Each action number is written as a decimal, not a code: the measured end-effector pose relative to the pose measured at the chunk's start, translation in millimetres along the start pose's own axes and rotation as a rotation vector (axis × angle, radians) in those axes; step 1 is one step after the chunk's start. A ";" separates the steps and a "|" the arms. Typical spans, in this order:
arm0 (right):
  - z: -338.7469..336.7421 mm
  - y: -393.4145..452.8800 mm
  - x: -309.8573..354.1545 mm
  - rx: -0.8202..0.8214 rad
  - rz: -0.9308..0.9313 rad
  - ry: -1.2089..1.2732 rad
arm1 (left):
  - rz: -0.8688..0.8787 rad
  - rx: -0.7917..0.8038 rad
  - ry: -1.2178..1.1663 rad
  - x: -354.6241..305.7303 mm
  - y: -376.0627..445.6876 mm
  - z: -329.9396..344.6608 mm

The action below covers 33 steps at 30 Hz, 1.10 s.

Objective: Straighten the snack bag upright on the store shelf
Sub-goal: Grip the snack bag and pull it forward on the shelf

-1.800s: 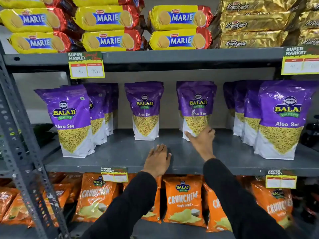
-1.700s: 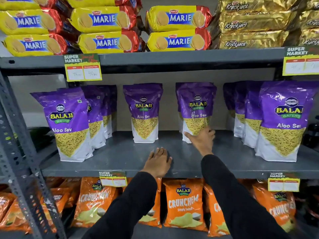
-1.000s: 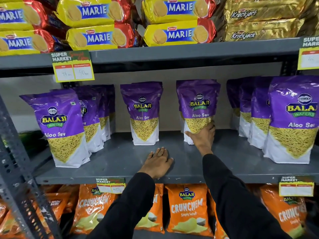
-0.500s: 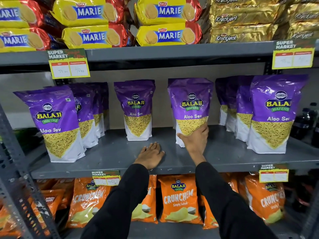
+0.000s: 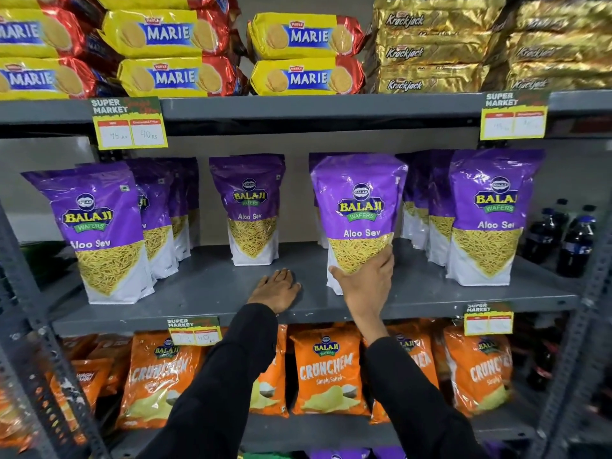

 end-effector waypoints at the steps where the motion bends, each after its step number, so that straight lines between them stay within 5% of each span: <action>1: -1.1 -1.0 -0.1 -0.009 0.000 -0.004 | 0.004 -0.001 0.007 -0.5 -0.4 -0.2; 33: 11.0 -9.9 -8.7 -0.088 0.007 0.021 | 0.033 -0.041 0.026 -4.1 -3.6 -2.8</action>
Point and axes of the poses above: each hand's wrist, its own y-axis towards the middle knuckle, its own z-axis out of the palm, x = y × z, the point moved 7 cm from there along y, towards the middle knuckle, and after that the axes turned 3 degrees about -x, right-handed, at the moved point
